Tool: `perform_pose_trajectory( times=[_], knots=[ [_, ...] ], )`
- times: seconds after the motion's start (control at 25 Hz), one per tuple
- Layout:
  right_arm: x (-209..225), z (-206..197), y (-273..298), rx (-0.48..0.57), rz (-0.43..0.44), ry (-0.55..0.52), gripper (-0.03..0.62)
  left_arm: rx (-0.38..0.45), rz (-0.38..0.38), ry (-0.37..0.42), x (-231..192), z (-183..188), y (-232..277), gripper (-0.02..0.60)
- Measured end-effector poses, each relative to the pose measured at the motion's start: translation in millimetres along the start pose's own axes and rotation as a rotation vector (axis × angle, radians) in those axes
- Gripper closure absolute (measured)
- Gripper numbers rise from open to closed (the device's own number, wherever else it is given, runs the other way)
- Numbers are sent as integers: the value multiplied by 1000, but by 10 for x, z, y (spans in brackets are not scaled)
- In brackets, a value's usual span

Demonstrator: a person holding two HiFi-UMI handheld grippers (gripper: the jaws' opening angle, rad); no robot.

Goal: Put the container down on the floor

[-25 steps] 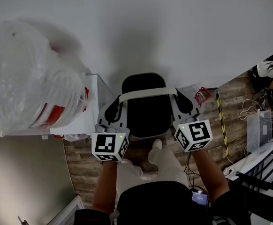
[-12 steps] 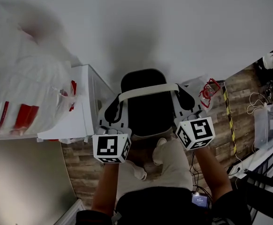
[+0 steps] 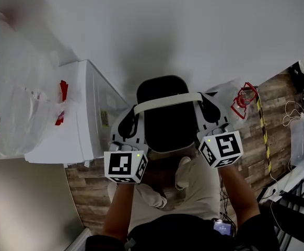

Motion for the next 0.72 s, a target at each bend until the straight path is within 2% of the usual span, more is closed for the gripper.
perform_pose_trajectory(
  times=[0.72],
  knots=[
    [433,-1599,416,15,3,-23,542,19,-10,3,64,-1695,282,534]
  ],
)
Point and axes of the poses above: the fingertips, and each gripper's own axes: y forward along the fingers, x to its right, z out of its top, the point moved 1 cm from there along -y, backward along the fingers, and after that the axes turned 15 degrees about y, right-handed, at the moved point
